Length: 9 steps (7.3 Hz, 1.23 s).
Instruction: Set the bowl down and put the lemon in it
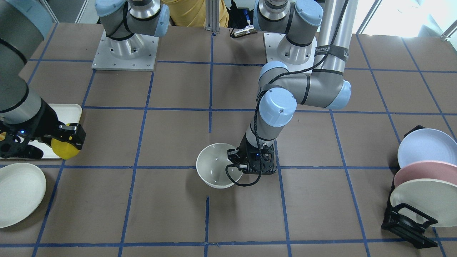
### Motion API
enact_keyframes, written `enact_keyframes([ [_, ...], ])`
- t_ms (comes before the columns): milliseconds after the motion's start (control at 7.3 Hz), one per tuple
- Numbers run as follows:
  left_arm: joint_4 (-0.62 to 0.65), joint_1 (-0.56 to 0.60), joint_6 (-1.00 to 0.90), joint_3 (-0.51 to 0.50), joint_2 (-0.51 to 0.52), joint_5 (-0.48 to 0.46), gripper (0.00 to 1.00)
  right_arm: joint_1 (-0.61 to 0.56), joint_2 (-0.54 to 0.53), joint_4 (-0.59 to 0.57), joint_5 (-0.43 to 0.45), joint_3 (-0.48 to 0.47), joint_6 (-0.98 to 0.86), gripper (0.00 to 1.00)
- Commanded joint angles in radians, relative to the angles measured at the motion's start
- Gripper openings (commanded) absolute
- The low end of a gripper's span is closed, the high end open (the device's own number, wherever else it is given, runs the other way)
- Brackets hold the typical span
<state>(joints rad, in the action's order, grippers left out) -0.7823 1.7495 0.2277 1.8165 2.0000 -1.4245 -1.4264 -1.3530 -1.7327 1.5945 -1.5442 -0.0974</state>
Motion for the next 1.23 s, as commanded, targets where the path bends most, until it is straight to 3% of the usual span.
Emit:
enact_keyframes([
  [0,0.006,0.027,0.024,0.003,0.01,0.031,0.0,-0.054,-0.014,0.007,-0.024,-0.008,0.06,0.0],
  [137,-0.001,0.033,0.022,0.004,0.008,0.032,0.0,-0.065,-0.017,0.007,-0.103,-0.002,0.121,0.0],
  [274,-0.011,0.045,0.028,0.006,0.011,0.032,0.0,-0.112,-0.023,-0.005,-0.123,0.001,0.207,0.0],
  [411,-0.018,0.044,0.015,0.012,0.013,0.027,0.76,-0.164,-0.035,0.002,-0.116,0.001,0.269,0.0],
  [685,-0.02,0.019,0.013,0.02,-0.004,0.022,0.92,-0.183,-0.058,0.033,-0.12,-0.017,0.292,0.0],
  [822,-0.102,-0.019,-0.013,-0.006,-0.05,0.024,0.97,-0.18,-0.113,0.031,-0.12,0.001,0.285,0.0],
  [1096,-0.445,-0.195,-0.288,-0.127,-0.168,0.013,1.0,-0.192,-0.098,0.051,-0.12,-0.029,0.318,0.0],
])
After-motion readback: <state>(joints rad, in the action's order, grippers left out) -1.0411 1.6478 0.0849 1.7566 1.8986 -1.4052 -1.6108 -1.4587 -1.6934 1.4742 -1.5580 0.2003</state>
